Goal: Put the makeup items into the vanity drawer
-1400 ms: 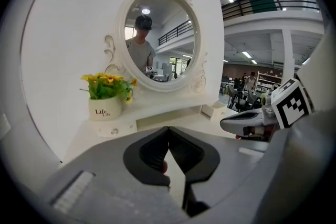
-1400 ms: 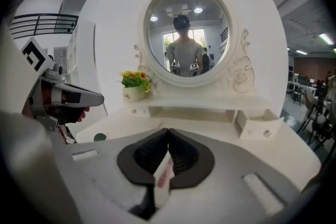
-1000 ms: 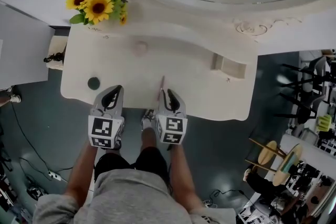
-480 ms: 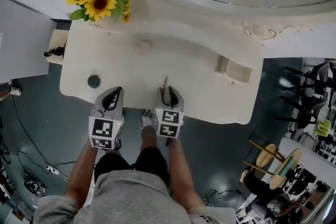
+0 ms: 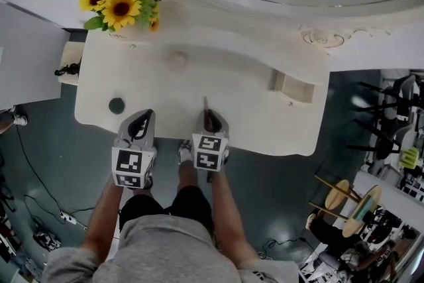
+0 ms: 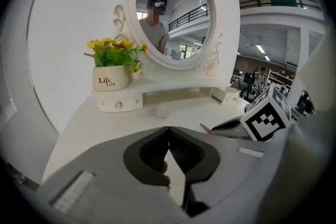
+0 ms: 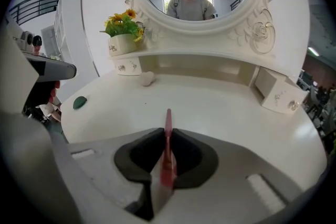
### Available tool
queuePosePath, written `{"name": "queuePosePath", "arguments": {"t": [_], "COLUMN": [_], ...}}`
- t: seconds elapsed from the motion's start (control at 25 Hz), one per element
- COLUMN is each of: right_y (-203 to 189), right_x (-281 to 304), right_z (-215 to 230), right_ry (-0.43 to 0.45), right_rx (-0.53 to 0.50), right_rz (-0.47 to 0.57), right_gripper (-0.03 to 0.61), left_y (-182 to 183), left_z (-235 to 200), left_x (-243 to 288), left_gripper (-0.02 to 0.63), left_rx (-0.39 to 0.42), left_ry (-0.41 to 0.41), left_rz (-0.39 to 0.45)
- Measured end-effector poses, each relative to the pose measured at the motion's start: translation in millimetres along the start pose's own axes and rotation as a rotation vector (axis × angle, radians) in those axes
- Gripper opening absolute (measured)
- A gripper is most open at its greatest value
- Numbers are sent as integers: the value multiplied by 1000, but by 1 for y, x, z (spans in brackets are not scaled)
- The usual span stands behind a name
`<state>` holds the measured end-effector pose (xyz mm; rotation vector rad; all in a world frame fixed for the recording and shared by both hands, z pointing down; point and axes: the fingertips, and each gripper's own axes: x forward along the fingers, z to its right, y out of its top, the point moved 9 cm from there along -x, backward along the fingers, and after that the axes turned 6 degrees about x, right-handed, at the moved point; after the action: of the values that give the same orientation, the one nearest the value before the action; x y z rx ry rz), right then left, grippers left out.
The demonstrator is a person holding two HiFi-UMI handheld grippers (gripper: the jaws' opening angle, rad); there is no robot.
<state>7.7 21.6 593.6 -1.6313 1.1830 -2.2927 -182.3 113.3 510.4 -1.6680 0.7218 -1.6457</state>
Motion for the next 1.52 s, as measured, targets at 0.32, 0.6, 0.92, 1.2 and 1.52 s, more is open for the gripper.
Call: {"name": "queuePosePath", "arguments": {"t": [0.32, 0.6, 0.92, 1.2, 1.52], "right_y": [12, 31, 42, 53, 65], "right_x": [-18, -49, -82, -105, -118], "right_z": [10, 34, 82, 127, 178], "right_ry": [-1, -39, -147, -228, -299], "right_rx": [20, 54, 92, 107, 96], "right_rz": [64, 146, 220, 269, 294], "right_gripper": [52, 52, 51, 51, 51], "left_y": [19, 47, 83, 116, 142], "left_z": [6, 24, 56, 91, 127], "left_x": [4, 12, 30, 50, 77], "left_gripper": [11, 11, 11, 11, 11], "left_rx": [33, 82, 149, 185, 220], "left_ry": [-26, -79, -163, -234, -298], "left_rz": [35, 81, 144, 188, 205]}}
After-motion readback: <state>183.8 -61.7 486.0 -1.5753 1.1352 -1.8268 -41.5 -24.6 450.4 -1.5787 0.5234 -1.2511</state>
